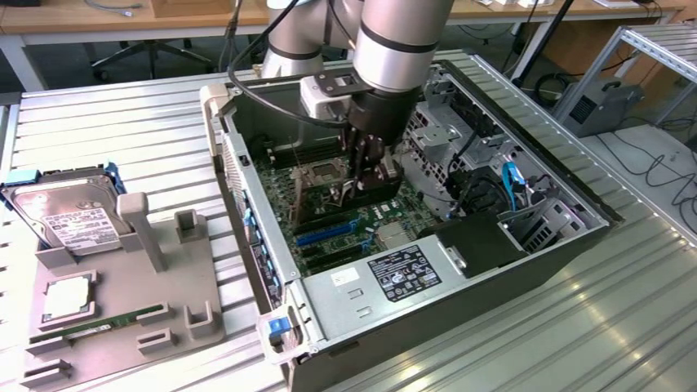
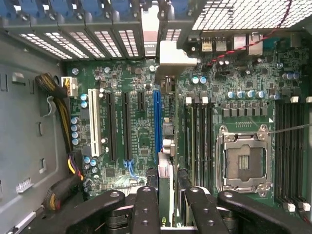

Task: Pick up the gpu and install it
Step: 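Insert the gpu into the slot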

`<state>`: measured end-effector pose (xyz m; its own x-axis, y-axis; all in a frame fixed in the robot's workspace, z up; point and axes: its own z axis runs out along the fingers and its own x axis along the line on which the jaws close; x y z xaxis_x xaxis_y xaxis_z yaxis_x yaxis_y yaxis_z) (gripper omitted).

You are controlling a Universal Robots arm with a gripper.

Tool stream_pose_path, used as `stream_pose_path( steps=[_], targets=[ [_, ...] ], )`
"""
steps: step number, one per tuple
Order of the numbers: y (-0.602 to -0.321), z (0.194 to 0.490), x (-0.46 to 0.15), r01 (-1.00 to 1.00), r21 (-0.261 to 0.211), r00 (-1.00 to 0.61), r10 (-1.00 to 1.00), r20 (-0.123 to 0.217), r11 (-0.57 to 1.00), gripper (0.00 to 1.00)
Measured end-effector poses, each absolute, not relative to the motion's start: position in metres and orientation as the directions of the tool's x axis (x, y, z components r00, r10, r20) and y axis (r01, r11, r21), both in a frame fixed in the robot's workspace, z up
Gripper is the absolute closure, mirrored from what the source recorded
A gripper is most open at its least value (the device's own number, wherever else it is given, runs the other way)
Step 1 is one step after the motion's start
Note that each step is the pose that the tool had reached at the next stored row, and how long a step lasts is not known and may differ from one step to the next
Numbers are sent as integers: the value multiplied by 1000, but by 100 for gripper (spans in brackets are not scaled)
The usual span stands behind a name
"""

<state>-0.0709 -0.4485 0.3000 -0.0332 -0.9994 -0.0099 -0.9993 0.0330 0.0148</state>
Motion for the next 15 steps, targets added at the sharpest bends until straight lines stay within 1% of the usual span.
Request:
stream_pose_path(
  steps=[15],
  targets=[
    [-459,293,-87,-999,15,-33,-999,-10,33,74]
  ],
)
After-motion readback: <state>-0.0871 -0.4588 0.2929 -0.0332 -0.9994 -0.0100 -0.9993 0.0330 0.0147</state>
